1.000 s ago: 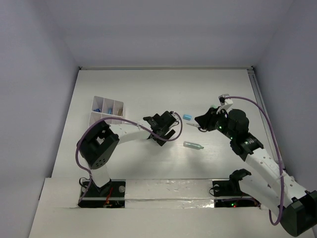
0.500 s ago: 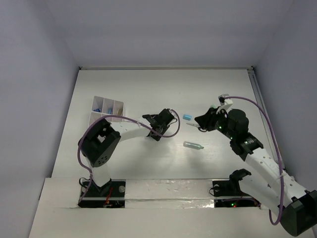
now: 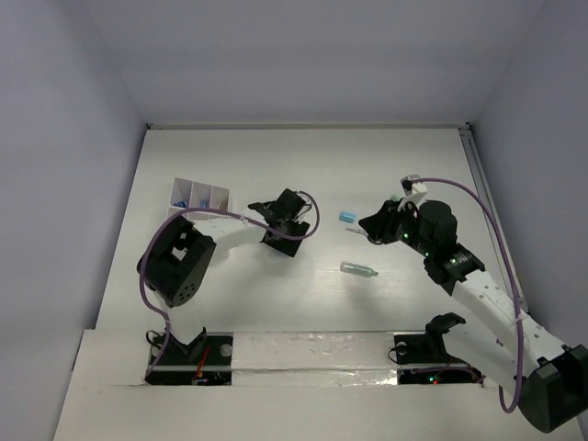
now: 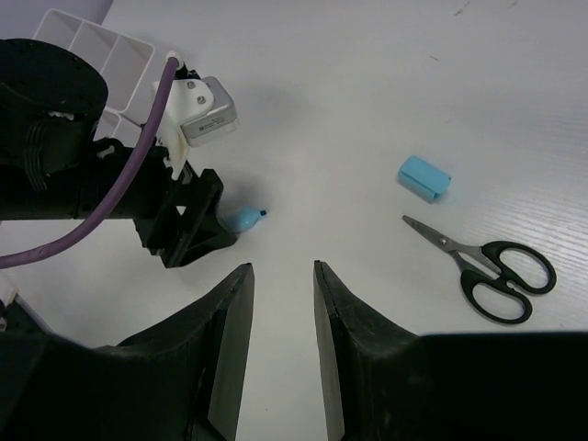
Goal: Sort the stationery into containers
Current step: Pick up the pen from the center of the board.
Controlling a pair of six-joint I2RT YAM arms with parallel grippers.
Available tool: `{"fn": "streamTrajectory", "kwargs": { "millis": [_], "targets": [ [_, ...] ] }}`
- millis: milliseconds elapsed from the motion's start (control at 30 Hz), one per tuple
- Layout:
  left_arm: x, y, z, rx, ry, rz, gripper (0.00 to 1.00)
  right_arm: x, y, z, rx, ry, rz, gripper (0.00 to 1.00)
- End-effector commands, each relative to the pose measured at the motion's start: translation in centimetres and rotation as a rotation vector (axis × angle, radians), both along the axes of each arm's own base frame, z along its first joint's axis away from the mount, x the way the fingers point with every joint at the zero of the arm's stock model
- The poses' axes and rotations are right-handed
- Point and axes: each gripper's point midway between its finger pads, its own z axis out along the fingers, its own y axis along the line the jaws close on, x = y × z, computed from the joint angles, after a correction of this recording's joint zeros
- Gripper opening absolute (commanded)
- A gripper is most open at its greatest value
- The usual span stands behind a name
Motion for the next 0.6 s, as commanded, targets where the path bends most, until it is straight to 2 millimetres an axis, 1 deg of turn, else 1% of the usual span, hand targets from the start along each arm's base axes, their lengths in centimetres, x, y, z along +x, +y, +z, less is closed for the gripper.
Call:
{"fn": "streamTrajectory", "kwargs": {
  "millis": [0, 33, 67, 133, 167, 233, 267, 367, 400, 433, 467, 500, 533, 567],
  "targets": [
    [-4.1, 1.5, -2.7, 0.031, 0.185, -0.048, 0.52, 0.5, 0.1, 1.2, 0.013, -0.051, 0.001, 0.39],
    [-4.3, 1.2, -2.9, 0.017, 0.193, -0.056, 0.5, 0.4, 0.1, 1.2, 0.014, -0.049, 0.002, 0.39],
    [-4.6, 0.9, -2.9, -0.001, 0.209, -0.065, 0.45, 0.5, 0.1, 1.2, 0.013, -0.05, -0.002, 0.39],
    [-5.1, 0.9, -3.3, -0.007, 0.232, -0.071, 0.4, 0.5, 0.0, 1.1, 0.011, -0.05, -0.005, 0.39],
    [-5.3, 0.9, -3.5, -0.009, 0.237, -0.072, 0.35, 0.7, -0.1, 1.0, 0.006, -0.049, -0.014, 0.39],
    [-5.7, 0.9, -3.6, -0.016, 0.254, -0.075, 0.3, 0.8, -0.3, 1.0, 0.001, -0.05, -0.026, 0.39],
    [-5.8, 0.9, -3.6, -0.018, 0.259, -0.075, 0.23, 0.9, -0.4, 0.8, -0.007, -0.047, -0.034, 0.39],
    [-5.6, 1.0, -3.4, -0.015, 0.243, -0.065, 0.14, 1.2, -0.4, 0.8, -0.019, -0.049, -0.033, 0.4],
    [-5.5, 1.0, -3.1, -0.02, 0.233, -0.064, 0.12, 1.1, -0.4, -0.1, -0.036, -0.013, -0.029, 0.42],
    [-5.3, 0.9, -2.8, -0.027, 0.221, -0.062, 0.1, 1.1, -0.3, -0.3, -0.04, -0.007, -0.022, 0.43],
    [-5.3, 0.9, -2.7, -0.031, 0.216, -0.055, 0.06, 1.1, -0.2, -0.5, -0.046, -0.001, -0.013, 0.45],
    [-4.9, 1.0, -2.1, -0.033, 0.187, -0.048, 0.03, 1.3, 0.0, -1.2, -0.057, 0.022, -0.009, 0.46],
    [-4.6, 1.0, -1.8, -0.034, 0.169, -0.04, 0.01, 1.4, 0.1, -1.5, -0.062, 0.031, -0.002, 0.47],
    [-4.5, 1.2, -1.6, -0.032, 0.155, -0.033, 0.0, 1.4, 0.3, -1.9, -0.066, 0.042, 0.013, 0.49]
  ]
}}
